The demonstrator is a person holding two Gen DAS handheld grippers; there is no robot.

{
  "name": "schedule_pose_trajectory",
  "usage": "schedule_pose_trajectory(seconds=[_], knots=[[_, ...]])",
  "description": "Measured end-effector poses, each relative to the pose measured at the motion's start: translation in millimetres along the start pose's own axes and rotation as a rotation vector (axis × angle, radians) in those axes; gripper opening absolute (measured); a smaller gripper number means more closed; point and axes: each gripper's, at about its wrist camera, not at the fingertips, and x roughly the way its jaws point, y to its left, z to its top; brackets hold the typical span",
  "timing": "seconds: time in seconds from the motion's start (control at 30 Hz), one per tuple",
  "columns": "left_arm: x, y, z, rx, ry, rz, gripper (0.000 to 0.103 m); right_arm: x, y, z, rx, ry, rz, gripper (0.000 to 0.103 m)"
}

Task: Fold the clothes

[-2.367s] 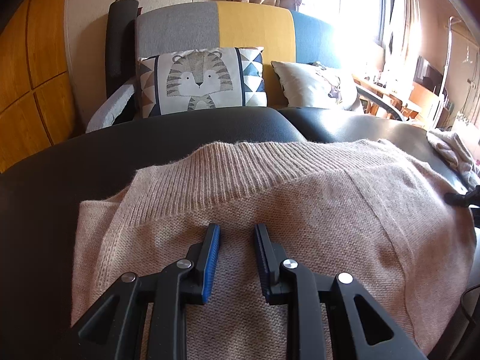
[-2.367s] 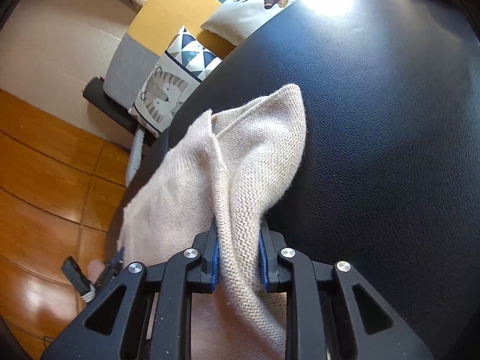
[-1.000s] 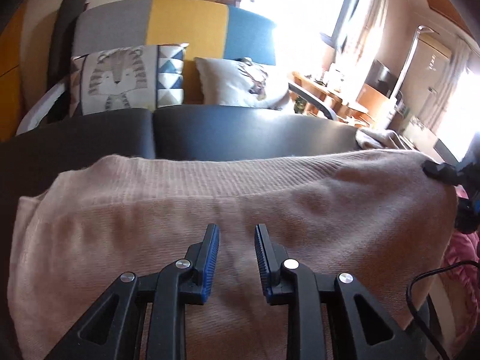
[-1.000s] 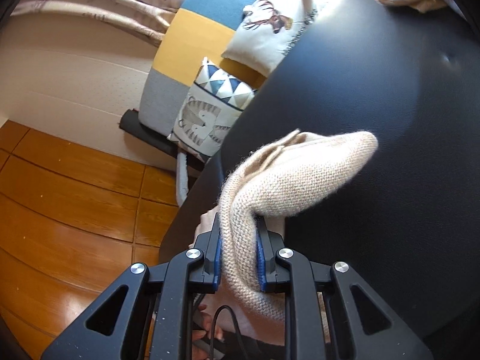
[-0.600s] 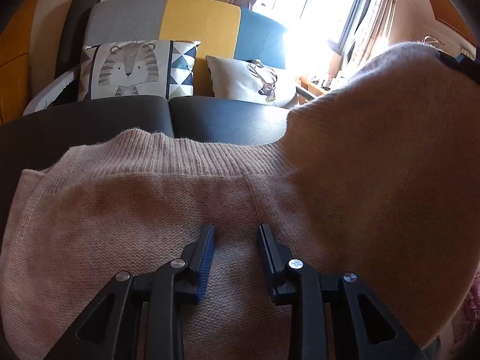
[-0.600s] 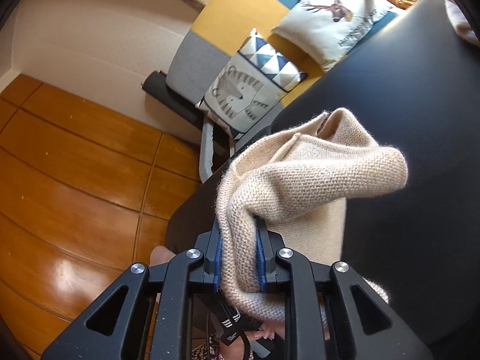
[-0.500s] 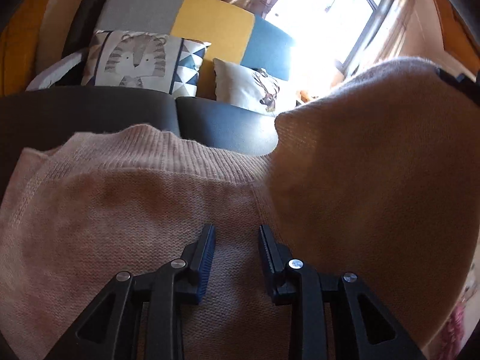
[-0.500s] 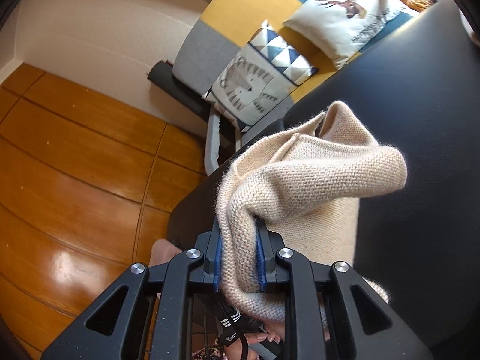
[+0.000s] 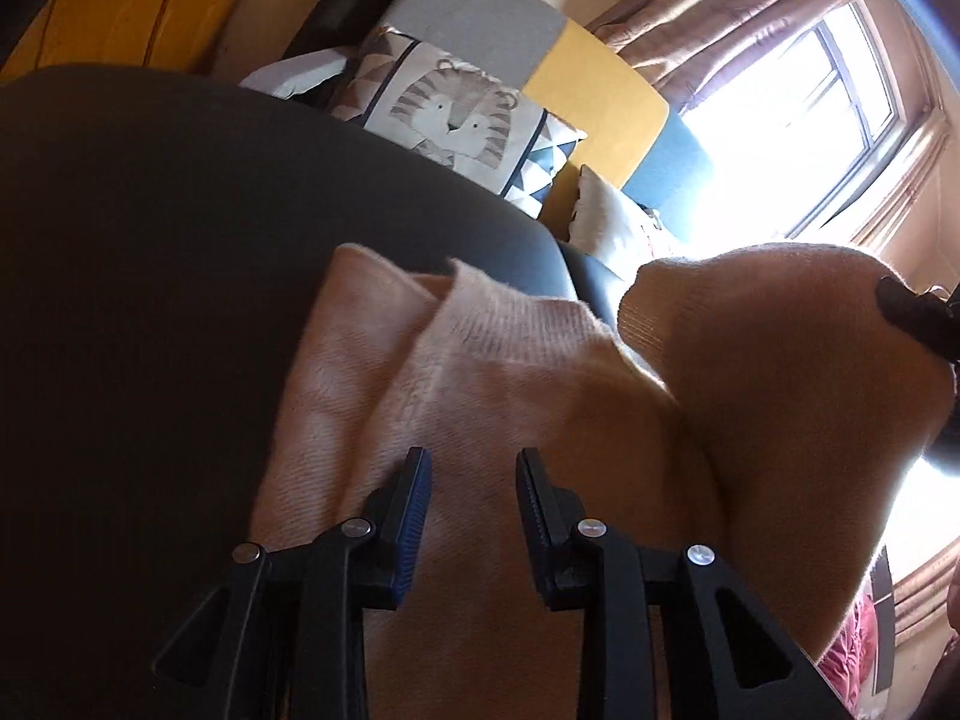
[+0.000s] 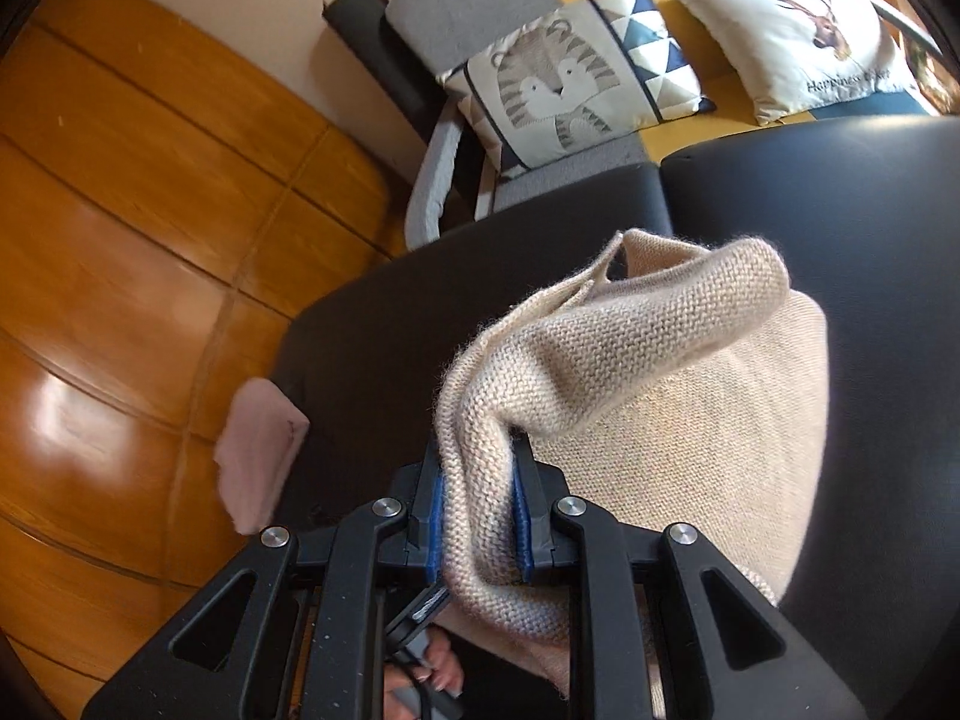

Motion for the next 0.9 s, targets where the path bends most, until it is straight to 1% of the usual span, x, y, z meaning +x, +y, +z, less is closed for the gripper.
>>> schedule_pose_trajectory(seconds=[0.07, 0.17, 0.27, 0.33, 0.5, 0.57, 0.67, 0.7, 0.73, 0.77, 0.8, 0.83, 0.87, 0.9], knots=[[-6.6, 10.5, -8.9, -0.010, -0.042, -0.053, 0.029, 17.9, 10.3, -6.1, -0.047, 0.022, -0.037, 0.019], [-8.4, 18.6, -19.0, -0.005, -0.082, -0.103, 0.029, 44.7, 25.7, -15.4, -0.118, 0.056, -0.092, 0.019], [-6.6, 31.3, -20.5, -0.065, -0.091, -0.167, 0.029, 70.2, 40.2, -24.6, -0.184, 0.091, -0.141, 0.019], [-5.6, 36.0, -21.5, -0.085, -0.098, -0.194, 0.029, 82.7, 46.1, -31.2, -0.218, 0.113, -0.165, 0.019], [-11.4, 39.3, -25.1, -0.104, -0.119, -0.189, 0.029, 109.8, 56.4, -47.7, -0.306, 0.157, -0.243, 0.019], [-22.9, 41.6, -28.1, -0.126, -0.156, -0.138, 0.029, 120.7, 60.5, -54.3, -0.341, 0.175, -0.274, 0.019], [-44.0, 49.5, -34.1, -0.149, -0.213, -0.043, 0.030, 132.3, 66.5, -61.1, -0.370, 0.193, -0.306, 0.020], [-48.4, 53.0, -36.1, -0.149, -0.226, -0.014, 0.032, 135.9, 69.0, -63.4, -0.381, 0.197, -0.319, 0.026], [-49.5, 57.2, -37.1, -0.151, -0.228, 0.005, 0.032, 139.5, 71.6, -65.7, -0.393, 0.202, -0.331, 0.028], [-49.7, 61.5, -37.7, -0.164, -0.228, -0.007, 0.032, 143.2, 74.2, -68.1, -0.404, 0.207, -0.343, 0.035], [-49.9, 65.8, -38.3, -0.177, -0.228, -0.018, 0.032, 146.8, 76.8, -70.4, -0.415, 0.212, -0.356, 0.046], [-50.0, 70.1, -38.9, -0.189, -0.229, -0.030, 0.032, 148.8, 81.9, -74.5, -0.442, 0.210, -0.367, 0.052], [-50.0, 73.4, -39.6, -0.198, -0.228, -0.038, 0.032, 149.9, 88.3, -79.5, -0.476, 0.203, -0.377, 0.060], [-49.3, 72.5, -40.4, -0.190, -0.223, -0.030, 0.032, 148.3, 93.0, -83.9, -0.499, 0.189, -0.381, 0.061]])
